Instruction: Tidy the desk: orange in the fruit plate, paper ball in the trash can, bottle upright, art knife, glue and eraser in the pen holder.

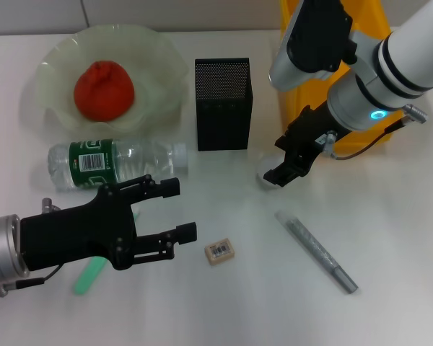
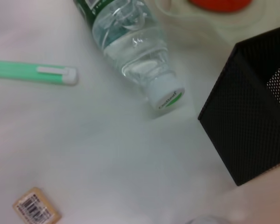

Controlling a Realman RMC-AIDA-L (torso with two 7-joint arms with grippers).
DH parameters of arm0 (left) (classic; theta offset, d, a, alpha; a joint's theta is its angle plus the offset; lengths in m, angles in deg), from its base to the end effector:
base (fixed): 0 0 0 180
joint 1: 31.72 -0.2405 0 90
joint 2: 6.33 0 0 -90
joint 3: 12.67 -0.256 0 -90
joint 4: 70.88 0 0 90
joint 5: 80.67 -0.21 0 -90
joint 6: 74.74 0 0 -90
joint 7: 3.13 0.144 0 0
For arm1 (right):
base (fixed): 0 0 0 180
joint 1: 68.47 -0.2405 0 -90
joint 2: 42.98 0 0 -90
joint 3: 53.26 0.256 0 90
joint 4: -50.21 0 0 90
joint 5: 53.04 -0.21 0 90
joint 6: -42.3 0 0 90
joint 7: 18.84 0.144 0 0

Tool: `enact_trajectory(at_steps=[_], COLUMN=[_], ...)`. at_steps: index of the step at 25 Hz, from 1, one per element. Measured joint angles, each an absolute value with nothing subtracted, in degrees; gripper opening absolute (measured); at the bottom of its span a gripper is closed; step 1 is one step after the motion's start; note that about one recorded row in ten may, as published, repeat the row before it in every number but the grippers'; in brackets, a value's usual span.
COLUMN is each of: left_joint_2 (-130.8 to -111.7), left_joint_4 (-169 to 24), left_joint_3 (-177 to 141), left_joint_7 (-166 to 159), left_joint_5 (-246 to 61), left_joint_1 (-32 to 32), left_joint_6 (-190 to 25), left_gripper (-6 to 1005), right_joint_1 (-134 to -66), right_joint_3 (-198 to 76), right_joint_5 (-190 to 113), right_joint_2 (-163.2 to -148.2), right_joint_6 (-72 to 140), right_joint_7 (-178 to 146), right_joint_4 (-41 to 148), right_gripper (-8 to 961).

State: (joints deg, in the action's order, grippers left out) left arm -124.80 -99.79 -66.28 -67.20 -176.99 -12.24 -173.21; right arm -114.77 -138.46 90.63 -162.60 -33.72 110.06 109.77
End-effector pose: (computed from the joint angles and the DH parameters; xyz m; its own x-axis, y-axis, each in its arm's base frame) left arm -0.2760 0.2529 -0.0237 0.6954 0.2709 0.6656 0.3750 -0.9269 -0.0144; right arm 0.1468 0.3858 -0.0558 0.8998 -0.3075 0.3096 -0.2182 -0.9315 -0.2909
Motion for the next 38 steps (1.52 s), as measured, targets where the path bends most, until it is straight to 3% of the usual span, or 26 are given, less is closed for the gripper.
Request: enact_trajectory(at_steps=[16,27,38], left_joint_2=[-124.85,-124.8,-124.8], left_joint_4=[-99.1,-99.1,-99.1], left_joint_3=[-66.3,-66.3,-66.2], left_joint_7=[-67.2,-67.2,-67.2], left_joint_5=[-177.0,-177.0,-177.0], left_joint_1=[-11.1,-11.1,-11.3], left_joint_6=[-172.2,-171.9,-171.8], left_gripper=[785,785,784], right_joint_1=[-114.3,-112.6,-96.4], right_joint_3=[-144.8,-144.3,-133.0], right_joint_5=[90.1,89.0,57.2], right_joint_2=[-162.69,-162.75,-162.8], right_joint_6=[-27.2,-27.0,-26.8], right_joint_7=[110.2,110.1,90.4], right_joint_4=[107.3,109.6,119.5], right_gripper=[622,509,525])
